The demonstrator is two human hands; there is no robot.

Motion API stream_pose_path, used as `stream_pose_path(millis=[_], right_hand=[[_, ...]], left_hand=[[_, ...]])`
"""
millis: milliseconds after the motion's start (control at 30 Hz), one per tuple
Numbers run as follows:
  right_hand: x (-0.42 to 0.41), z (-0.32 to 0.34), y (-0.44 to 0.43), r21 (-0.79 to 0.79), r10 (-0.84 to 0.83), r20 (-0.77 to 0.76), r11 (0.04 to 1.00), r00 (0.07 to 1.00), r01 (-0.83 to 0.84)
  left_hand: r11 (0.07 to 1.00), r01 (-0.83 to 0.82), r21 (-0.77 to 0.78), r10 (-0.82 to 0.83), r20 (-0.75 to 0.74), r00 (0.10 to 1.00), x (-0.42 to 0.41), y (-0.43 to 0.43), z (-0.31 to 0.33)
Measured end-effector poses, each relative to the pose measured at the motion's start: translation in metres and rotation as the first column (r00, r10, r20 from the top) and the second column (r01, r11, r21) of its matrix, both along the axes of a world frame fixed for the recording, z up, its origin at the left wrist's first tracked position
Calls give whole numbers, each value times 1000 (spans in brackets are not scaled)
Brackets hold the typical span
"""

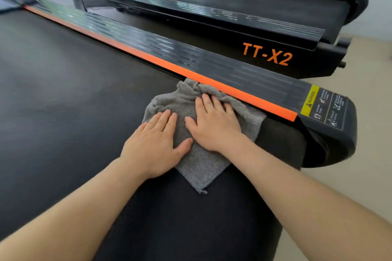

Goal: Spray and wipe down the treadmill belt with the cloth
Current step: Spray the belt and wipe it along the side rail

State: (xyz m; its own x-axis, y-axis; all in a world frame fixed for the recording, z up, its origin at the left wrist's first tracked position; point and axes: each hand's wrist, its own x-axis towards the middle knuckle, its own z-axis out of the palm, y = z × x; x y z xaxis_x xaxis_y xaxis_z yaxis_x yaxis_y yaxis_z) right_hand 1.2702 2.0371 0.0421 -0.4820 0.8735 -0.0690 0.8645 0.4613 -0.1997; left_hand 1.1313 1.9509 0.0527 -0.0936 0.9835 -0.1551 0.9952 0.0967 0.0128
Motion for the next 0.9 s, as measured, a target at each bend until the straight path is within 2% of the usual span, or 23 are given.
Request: stream_pose_path(millis=[133,234,300,334,434,501,601,701,801,901], right_hand=[[-67,-3,-26,-17,210,-20,977,977,-211],[-104,-5,-74,-7,411,-47,911,911,-411],[-108,-8,-93,-15,509,-42,860,859,-510],[-130,-1,-110,6,553,-93,832,828,-555],[-106,-5,-95,-1,540,2,842,842,-540],[-114,1,-98,-16,546,-10,837,837,-546],[-122,3,-99,-47,539,14,842,842,-538],[-126,7,-99,-49,475,69,880,877,-473],[-151,5,-144,-13,592,60,806,804,-592],[-184,-9,-204,147,786,26,608,618,-780]], left_hand=[[983,-163,-87,160,-42,986,-54,-42,5],[946,-283,-158,270,-100,958,-82,-100,13],[936,-313,-161,302,-89,949,-79,-123,14],[925,-362,-116,353,-91,931,-94,-147,26],[934,-333,-126,333,-28,943,-80,-145,19],[926,-368,-88,369,-9,929,-91,-161,24],[918,-376,-123,376,-31,926,-111,-181,29],[944,-303,-134,295,-75,953,-128,-192,36],[942,-334,-24,333,-30,942,-146,-187,44],[933,-350,86,360,-163,919,-168,-183,59]])
